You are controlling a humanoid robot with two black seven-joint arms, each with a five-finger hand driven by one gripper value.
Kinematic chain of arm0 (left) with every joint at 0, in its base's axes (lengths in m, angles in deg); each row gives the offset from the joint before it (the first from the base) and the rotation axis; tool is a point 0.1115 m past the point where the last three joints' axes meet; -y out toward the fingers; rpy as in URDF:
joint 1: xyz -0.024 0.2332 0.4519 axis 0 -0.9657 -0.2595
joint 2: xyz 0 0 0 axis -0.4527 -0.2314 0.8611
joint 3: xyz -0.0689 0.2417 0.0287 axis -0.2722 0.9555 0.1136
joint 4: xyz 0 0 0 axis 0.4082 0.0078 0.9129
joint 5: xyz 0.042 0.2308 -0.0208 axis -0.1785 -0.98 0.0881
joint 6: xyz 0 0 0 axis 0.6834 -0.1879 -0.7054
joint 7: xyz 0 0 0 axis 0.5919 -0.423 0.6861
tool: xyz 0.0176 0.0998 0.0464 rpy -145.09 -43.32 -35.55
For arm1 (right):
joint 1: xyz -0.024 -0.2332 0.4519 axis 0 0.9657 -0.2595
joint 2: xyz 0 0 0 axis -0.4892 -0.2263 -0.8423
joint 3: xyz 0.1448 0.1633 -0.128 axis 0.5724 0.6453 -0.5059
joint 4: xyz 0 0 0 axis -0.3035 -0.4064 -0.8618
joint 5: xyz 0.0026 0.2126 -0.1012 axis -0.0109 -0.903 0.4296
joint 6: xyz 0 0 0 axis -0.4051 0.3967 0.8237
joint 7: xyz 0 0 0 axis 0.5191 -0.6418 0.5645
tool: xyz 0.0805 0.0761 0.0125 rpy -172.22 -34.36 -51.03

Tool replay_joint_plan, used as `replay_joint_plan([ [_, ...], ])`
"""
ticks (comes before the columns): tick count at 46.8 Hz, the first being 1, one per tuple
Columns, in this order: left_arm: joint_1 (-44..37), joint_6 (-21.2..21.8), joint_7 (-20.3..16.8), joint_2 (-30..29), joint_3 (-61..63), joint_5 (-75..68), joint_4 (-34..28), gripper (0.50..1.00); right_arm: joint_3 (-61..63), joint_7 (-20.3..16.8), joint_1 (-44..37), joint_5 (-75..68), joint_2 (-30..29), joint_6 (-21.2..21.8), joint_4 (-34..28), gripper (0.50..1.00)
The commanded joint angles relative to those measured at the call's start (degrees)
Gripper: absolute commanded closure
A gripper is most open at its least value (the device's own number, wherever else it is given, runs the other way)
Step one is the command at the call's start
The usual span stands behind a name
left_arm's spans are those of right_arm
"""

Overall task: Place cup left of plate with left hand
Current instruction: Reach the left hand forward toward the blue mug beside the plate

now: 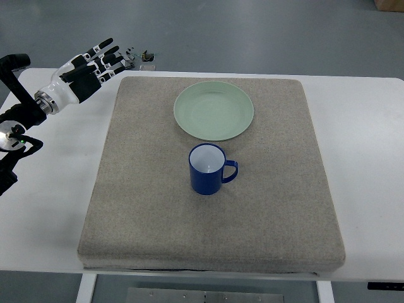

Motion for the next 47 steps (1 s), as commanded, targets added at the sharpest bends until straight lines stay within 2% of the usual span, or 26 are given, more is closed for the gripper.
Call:
replay_joint_plan([
  [1, 0.00, 0.00, -0.09, -1.11, 0.05, -0.71, 0.43, 0.501, 0.00, 0.00, 0.00, 0.00, 0.00, 0.00, -0.01, 0.566],
  [13, -0.43, 0.00, -0.09, -1.73, -0.03, -6.51, 2.09, 0.501, 0.00, 0.00, 0.00, 0.00, 0.00, 0.00, 0.08, 0.566],
  [24, -6.93, 0.00, -1.24, -7.44, -0.47, -9.15, 16.59, 0.501, 0.00, 0.00, 0.00, 0.00, 0.00, 0.00, -0.01, 0.566],
  [32, -11.68, 0.00, -1.85, -7.97, -1.09, -15.12, 22.75, 0.501, 0.00, 0.00, 0.00, 0.00, 0.00, 0.00, -0.01, 0.566],
  [37, -14.23, 0.00, -4.39, -7.97, -1.18, -20.39, 26.35, 0.501, 0.00, 0.00, 0.00, 0.00, 0.00, 0.00, -0.01, 0.566],
  [47, -17.84, 0.00, -12.57, -7.62, -1.18, -32.78, 32.86, 0.501, 0.00, 0.00, 0.00, 0.00, 0.00, 0.00, -0.01, 0.566],
])
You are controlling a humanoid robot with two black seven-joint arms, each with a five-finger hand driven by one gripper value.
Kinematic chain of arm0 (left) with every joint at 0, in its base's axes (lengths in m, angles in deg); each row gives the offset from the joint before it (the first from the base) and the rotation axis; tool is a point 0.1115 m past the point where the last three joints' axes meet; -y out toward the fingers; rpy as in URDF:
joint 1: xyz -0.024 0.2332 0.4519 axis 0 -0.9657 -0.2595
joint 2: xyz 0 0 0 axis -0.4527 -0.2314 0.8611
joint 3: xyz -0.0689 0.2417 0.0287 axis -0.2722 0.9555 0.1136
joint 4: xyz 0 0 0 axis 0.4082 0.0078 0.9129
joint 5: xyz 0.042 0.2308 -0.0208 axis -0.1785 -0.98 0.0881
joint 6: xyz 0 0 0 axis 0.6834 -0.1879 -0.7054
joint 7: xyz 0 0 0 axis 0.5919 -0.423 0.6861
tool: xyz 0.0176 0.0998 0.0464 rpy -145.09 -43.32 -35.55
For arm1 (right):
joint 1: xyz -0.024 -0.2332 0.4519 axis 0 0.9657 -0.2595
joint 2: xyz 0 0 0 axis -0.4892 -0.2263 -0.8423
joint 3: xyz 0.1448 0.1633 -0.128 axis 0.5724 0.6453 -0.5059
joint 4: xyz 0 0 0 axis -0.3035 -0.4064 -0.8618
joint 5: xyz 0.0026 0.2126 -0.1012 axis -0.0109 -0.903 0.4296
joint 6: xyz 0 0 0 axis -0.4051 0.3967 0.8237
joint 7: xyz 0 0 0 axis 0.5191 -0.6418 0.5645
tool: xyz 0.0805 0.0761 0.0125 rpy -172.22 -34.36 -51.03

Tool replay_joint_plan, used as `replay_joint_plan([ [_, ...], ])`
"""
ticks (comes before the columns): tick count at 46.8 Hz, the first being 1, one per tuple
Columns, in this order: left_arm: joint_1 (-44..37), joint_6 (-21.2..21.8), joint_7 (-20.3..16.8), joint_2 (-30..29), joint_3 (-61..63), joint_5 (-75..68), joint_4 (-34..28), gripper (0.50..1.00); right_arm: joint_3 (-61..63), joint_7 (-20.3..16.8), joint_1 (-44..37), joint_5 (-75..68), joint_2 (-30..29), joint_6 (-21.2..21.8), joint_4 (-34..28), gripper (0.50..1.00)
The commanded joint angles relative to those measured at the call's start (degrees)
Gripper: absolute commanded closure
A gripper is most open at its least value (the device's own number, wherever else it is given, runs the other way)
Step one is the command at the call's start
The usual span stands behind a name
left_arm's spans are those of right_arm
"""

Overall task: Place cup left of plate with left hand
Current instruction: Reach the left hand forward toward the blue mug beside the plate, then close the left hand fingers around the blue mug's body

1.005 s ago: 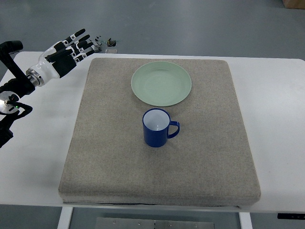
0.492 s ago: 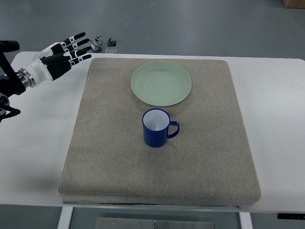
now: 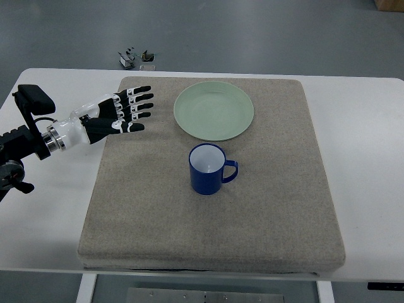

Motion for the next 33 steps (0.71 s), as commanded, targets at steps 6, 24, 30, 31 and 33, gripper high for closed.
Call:
replay_joint_plan([
  [6, -1.66, 0.01, -4.03, 1.01, 0.27, -5.39, 2.99, 0.501, -0.01, -0.01, 0.01, 0.00, 0.00, 0.01, -0.01, 0.566],
  [24, -1.66, 0.01, -4.12, 8.66, 1.24, -13.74, 1.58, 0.501, -0.01, -0.01, 0.01, 0.00, 0.00, 0.01, -0.01, 0.566],
  [30, -1.48, 0.01, -4.12, 9.63, 2.65, -14.62, 1.32, 0.501, -0.01, -0.01, 0.01, 0.00, 0.00, 0.01, -0.01, 0.566],
  [31, -1.48, 0.01, -4.12, 9.63, 2.91, -14.62, 1.23, 0.501, -0.01, -0.01, 0.01, -0.09, 0.00, 0.01, -0.01, 0.566],
  [33, -1.39, 0.01, -4.03, 9.89, 3.26, -14.80, 0.97, 0.501, -0.01, -0.01, 0.01, 0.00, 0.00, 0.01, -0.01, 0.566],
])
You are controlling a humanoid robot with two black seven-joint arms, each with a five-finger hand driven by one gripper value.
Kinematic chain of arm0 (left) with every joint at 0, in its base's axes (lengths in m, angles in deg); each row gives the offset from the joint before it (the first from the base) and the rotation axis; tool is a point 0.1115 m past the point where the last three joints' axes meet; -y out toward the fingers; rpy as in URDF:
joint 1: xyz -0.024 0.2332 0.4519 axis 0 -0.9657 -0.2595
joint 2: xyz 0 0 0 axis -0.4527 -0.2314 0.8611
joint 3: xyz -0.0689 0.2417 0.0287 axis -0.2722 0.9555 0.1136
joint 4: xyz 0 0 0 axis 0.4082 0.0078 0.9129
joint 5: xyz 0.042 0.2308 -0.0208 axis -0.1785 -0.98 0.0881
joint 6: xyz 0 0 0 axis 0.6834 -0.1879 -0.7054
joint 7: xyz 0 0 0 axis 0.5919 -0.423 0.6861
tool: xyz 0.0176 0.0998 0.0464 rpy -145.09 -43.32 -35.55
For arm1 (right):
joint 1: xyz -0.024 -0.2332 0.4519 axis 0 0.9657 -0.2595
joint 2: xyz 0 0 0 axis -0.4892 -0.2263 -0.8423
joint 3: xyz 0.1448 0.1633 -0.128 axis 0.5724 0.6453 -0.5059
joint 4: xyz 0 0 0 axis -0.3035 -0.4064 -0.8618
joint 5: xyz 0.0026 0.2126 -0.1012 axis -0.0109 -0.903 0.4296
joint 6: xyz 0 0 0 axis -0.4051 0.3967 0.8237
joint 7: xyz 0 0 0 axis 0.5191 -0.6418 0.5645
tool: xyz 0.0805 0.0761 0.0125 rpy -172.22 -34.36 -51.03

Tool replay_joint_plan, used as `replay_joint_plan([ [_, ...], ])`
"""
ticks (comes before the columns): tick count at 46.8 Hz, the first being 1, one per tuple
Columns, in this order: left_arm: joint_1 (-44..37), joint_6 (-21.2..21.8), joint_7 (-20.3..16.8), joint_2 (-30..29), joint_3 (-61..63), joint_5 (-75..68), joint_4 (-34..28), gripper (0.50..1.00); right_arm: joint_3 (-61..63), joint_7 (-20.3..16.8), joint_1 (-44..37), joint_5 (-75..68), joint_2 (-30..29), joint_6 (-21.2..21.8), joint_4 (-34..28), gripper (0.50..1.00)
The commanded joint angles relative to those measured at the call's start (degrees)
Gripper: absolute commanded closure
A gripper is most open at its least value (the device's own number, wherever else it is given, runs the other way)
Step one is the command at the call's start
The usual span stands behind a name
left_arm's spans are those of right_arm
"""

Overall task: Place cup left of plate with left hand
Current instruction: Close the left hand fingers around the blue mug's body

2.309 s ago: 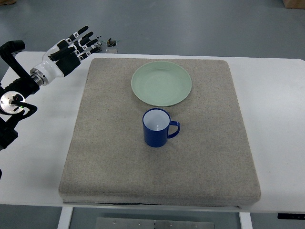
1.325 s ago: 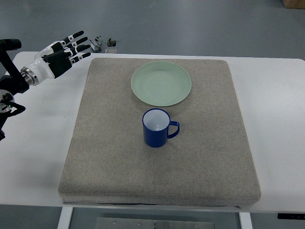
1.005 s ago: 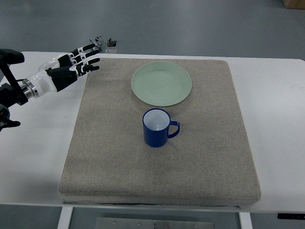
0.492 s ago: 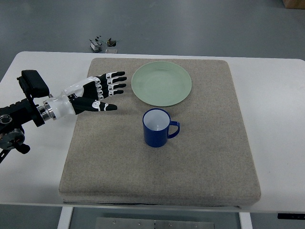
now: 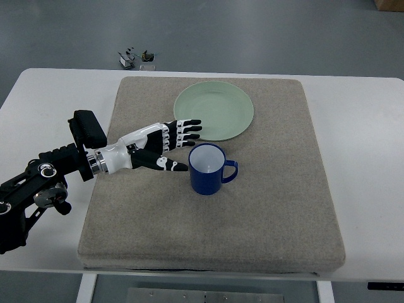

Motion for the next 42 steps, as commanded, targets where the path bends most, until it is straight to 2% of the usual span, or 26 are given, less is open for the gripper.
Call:
replay_joint_plan([
  [1, 0.14, 0.01, 0.10, 0.55, 0.71, -0.34, -0.49, 0.501, -0.01, 0.00, 0.00, 0.00, 0.00, -0.01, -0.01, 0.566],
  [42, 0.75, 0.01, 0.54, 3.54, 2.73, -1.66, -1.55, 0.501, -0.01, 0.00, 0.00, 0.00, 0.00, -0.01, 0.08, 0.566],
])
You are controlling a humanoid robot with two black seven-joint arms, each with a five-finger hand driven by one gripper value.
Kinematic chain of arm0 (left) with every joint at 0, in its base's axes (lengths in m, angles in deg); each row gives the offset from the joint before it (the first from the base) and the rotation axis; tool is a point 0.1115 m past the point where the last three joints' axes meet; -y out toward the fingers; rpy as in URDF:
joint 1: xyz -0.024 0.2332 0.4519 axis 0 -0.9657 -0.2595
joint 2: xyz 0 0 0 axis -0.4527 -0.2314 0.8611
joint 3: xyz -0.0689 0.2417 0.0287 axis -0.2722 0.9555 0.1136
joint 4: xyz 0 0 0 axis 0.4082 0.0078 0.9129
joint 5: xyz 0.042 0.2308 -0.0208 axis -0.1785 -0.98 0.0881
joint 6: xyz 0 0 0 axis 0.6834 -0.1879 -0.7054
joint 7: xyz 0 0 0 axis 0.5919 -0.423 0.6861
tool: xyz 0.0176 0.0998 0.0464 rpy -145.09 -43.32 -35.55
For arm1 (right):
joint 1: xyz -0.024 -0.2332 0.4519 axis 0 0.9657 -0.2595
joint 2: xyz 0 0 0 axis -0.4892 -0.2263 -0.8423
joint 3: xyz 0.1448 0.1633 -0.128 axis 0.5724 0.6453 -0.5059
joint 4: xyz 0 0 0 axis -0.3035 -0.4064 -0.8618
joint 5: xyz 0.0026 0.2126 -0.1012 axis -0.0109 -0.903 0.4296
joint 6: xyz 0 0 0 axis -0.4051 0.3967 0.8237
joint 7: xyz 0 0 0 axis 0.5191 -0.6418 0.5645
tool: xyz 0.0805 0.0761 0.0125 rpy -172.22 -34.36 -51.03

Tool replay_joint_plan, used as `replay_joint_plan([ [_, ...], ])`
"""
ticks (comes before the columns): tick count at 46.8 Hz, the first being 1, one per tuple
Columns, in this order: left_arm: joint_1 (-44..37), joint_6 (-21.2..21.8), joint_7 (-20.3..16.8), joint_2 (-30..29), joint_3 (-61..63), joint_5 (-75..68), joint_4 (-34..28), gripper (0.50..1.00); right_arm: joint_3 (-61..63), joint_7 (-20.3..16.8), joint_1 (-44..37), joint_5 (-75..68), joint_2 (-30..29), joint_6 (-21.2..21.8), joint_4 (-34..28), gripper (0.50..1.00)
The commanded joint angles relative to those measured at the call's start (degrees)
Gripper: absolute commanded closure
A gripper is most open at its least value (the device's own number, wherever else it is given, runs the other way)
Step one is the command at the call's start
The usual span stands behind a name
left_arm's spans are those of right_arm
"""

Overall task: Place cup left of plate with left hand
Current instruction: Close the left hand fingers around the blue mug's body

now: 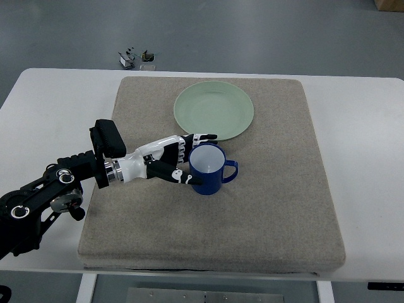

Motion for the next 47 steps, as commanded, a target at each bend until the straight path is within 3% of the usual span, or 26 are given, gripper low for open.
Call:
replay_joint_plan([
  [1, 0.00, 0.01, 0.06, 0.11, 0.04, 0.00, -0.08, 0.501, -0.02, 0.00, 0.00, 0.00, 0.00, 0.01, -0.01, 0.566],
  [25, 0.88, 0.01, 0.41, 1.78, 0.12, -1.84, -1.67, 0.519, 0.06, 0.00, 0.00, 0.00, 0.00, 0.01, -0.01, 0.566],
  [31, 0.97, 0.01, 0.41, 1.78, 0.12, -2.63, -1.58, 0.636, -0.02, 0.00, 0.00, 0.00, 0.00, 0.01, -0.01, 0.566],
  [37, 1.06, 0.01, 0.33, 1.78, 0.04, -2.81, -1.49, 0.711, -0.02, 0.00, 0.00, 0.00, 0.00, 0.01, -0.01, 0.566],
  [47, 1.14, 0.01, 0.33, 1.78, 0.04, -2.72, -1.49, 0.718, -0.02, 0.00, 0.00, 0.00, 0.00, 0.01, -0.01, 0.566],
])
